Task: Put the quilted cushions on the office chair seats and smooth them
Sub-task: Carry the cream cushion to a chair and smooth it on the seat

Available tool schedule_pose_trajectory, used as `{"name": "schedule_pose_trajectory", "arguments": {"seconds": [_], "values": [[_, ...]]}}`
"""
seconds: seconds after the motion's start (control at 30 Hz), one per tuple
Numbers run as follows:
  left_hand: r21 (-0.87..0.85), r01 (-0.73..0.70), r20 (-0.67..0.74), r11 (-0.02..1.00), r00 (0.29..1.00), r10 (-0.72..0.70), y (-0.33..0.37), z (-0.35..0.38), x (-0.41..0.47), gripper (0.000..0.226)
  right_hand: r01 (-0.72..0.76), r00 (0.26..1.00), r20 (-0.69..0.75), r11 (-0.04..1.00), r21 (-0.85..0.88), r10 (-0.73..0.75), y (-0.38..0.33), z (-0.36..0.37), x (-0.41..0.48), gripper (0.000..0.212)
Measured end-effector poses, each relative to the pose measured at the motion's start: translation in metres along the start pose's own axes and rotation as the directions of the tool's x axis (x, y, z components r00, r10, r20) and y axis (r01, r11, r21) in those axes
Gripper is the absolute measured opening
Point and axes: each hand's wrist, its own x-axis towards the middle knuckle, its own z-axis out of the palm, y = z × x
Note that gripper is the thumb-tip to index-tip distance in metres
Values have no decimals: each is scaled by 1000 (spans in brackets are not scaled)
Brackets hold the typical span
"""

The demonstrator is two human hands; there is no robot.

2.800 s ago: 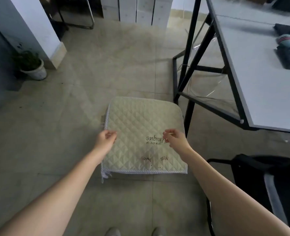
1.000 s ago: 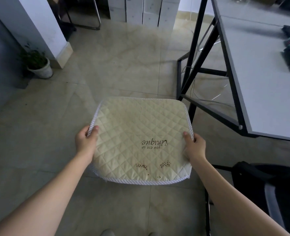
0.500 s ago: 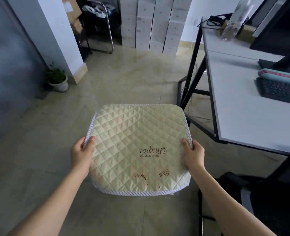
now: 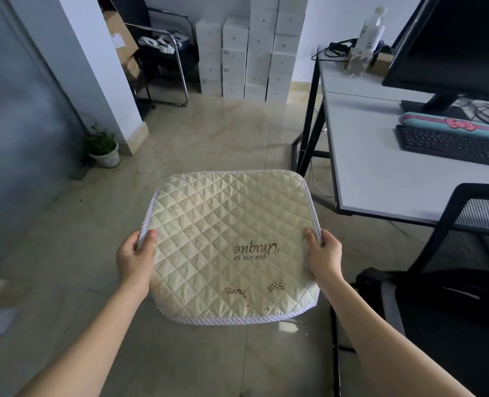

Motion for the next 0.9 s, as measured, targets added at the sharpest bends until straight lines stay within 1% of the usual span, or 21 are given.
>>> {"name": "schedule_pose_trajectory", "arguments": {"seconds": [0.13, 0.2, 0.33, 0.43, 0.6, 0.77, 0.9], "values": [[-7, -24, -5, 1000, 1000, 24, 7, -18, -36, 28, 16, 1000, -12, 1000, 6, -16, 5, -22, -32, 33], [3, -31, -3, 1000, 1000, 31, 13, -26, -55, 25, 13, 1000, -21, 1000, 12, -13, 7, -36, -48, 32], [18, -37, 28, 999, 999, 37, 24, -35, -92, 29, -3, 1000, -28, 999, 46, 4, 14, -67, -77, 41], [18, -43, 51, 999, 998, 42, 29, -33, -117, 26, -2, 999, -45, 998, 65, 5, 19, -92, -95, 43], [20, -68, 121, 997, 991, 66, 42, -15, -160, 23, -30, 994, -99, 995, 100, 40, 25, -147, -119, 35], [1, -72, 187, 997, 980, 70, 61, 20, -208, 13, -47, 982, -175, 991, 127, 69, 32, -211, -133, 30], [10, -95, 232, 995, 968, 90, 75, 53, -249, 15, -38, 969, -238, 990, 133, 69, 37, -270, -137, 27]]}}
